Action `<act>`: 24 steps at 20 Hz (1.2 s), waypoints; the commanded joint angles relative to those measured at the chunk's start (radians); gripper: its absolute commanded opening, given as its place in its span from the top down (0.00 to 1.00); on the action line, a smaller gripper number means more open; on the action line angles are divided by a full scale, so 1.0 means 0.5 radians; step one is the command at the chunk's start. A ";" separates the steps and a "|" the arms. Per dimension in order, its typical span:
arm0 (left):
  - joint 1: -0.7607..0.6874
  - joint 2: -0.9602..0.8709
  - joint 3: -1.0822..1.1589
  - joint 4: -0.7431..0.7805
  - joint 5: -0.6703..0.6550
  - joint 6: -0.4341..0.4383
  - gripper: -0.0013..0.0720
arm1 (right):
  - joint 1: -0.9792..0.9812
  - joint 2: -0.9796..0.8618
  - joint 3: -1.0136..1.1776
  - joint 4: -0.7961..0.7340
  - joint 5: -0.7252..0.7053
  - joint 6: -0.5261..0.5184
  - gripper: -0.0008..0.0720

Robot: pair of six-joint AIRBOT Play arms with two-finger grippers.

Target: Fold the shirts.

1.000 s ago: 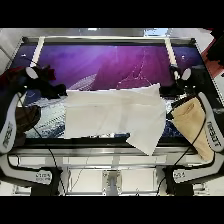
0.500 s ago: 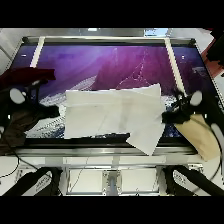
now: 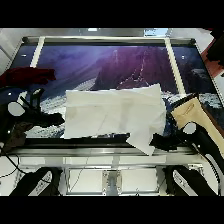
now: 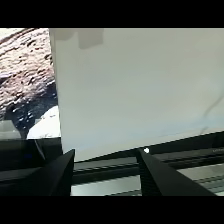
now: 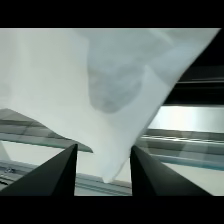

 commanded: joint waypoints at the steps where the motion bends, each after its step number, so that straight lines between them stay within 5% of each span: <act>1: 0.001 0.008 -0.009 -0.028 -0.010 0.005 0.37 | 0.001 0.015 -0.060 0.059 -0.071 0.021 0.45; 9: 0.001 0.008 -0.009 -0.080 -0.008 0.005 0.37 | 0.002 0.015 -0.060 -0.053 -0.095 0.021 0.46; 12: 0.001 0.008 -0.010 -0.076 -0.010 0.004 0.37 | 0.002 0.014 -0.060 0.092 -0.296 0.008 0.75; 13: 0.001 0.008 -0.018 -0.071 -0.010 -0.011 0.37 | 0.002 0.014 -0.060 0.128 -0.350 -0.006 0.75; 16: 0.001 0.008 -0.121 -0.015 -0.011 -0.150 0.37 | 0.002 0.006 -0.060 0.116 -0.361 -0.012 0.75; 18: 0.001 0.008 -0.240 0.054 -0.037 -0.243 0.37 | 0.002 0.001 -0.060 0.085 -0.334 -0.081 0.94; 21: 0.001 0.008 -0.461 0.033 -0.117 -0.379 0.37 | 0.002 0.001 -0.060 0.080 -0.342 -0.116 0.94; 24: 0.001 0.008 -0.588 0.030 0.140 -0.679 0.37 | 0.002 0.001 -0.060 0.075 -0.335 -0.117 0.94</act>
